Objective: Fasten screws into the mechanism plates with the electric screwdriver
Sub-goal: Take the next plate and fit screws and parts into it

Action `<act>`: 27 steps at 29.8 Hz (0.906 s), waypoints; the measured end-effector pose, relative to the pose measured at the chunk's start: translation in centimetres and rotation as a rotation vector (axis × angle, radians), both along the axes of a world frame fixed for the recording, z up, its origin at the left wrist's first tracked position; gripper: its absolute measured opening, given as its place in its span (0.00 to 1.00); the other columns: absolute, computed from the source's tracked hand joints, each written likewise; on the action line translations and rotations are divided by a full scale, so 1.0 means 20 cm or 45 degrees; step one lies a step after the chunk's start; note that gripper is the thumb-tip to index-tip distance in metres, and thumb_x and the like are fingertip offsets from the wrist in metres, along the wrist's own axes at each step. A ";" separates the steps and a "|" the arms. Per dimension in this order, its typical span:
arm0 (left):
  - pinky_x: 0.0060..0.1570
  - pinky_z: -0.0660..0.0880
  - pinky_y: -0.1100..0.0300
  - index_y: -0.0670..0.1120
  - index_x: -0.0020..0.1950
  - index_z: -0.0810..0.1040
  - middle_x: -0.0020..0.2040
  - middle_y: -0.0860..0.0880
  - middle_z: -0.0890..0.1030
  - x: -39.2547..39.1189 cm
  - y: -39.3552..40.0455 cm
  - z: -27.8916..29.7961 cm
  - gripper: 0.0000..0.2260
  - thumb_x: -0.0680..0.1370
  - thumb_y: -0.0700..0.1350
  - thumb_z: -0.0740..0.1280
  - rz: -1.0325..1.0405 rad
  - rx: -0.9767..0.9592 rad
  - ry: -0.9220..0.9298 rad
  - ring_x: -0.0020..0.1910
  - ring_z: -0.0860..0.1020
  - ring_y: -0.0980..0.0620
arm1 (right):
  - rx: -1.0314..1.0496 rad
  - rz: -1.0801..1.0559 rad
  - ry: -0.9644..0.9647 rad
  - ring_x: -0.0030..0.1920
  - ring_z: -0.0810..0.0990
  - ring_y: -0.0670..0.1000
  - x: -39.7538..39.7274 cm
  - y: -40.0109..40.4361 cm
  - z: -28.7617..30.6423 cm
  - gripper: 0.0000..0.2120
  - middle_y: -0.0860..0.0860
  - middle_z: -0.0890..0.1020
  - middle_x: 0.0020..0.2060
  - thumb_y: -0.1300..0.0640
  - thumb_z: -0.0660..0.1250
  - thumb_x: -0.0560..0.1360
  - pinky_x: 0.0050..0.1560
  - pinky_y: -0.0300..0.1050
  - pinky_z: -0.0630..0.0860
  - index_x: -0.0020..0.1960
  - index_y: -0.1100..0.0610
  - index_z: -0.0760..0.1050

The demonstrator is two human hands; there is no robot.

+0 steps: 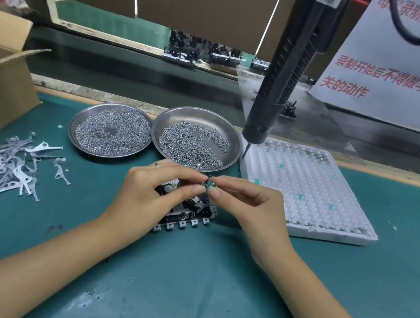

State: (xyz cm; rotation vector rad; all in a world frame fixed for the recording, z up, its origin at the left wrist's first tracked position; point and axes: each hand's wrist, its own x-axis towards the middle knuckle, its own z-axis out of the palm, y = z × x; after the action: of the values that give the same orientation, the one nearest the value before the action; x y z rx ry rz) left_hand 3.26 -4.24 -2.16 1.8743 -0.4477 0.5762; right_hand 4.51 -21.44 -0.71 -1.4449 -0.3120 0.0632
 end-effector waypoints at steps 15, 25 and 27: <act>0.49 0.72 0.68 0.44 0.48 0.84 0.43 0.53 0.83 -0.01 0.00 0.00 0.08 0.70 0.42 0.72 -0.053 -0.013 0.045 0.44 0.80 0.58 | -0.053 -0.025 -0.038 0.42 0.84 0.49 0.00 0.00 -0.02 0.07 0.53 0.86 0.41 0.67 0.73 0.68 0.42 0.38 0.78 0.44 0.57 0.85; 0.49 0.72 0.68 0.43 0.48 0.84 0.44 0.52 0.84 -0.01 0.00 0.01 0.09 0.70 0.42 0.72 -0.059 -0.027 0.080 0.45 0.80 0.58 | -0.058 -0.042 -0.072 0.42 0.83 0.48 0.00 -0.01 -0.01 0.07 0.53 0.86 0.42 0.69 0.73 0.68 0.44 0.37 0.77 0.43 0.59 0.84; 0.49 0.72 0.68 0.43 0.48 0.84 0.44 0.52 0.84 0.00 0.00 0.01 0.09 0.70 0.42 0.72 -0.067 -0.004 0.066 0.44 0.80 0.58 | -0.050 -0.039 -0.072 0.41 0.83 0.47 0.00 0.00 -0.01 0.08 0.51 0.86 0.41 0.69 0.73 0.68 0.43 0.37 0.77 0.42 0.57 0.84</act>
State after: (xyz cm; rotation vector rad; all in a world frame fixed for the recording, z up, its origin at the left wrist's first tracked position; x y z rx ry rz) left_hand 3.17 -4.20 -2.03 1.8642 -0.4608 0.4921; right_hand 4.57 -21.50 -0.98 -1.4921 -0.3366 0.0038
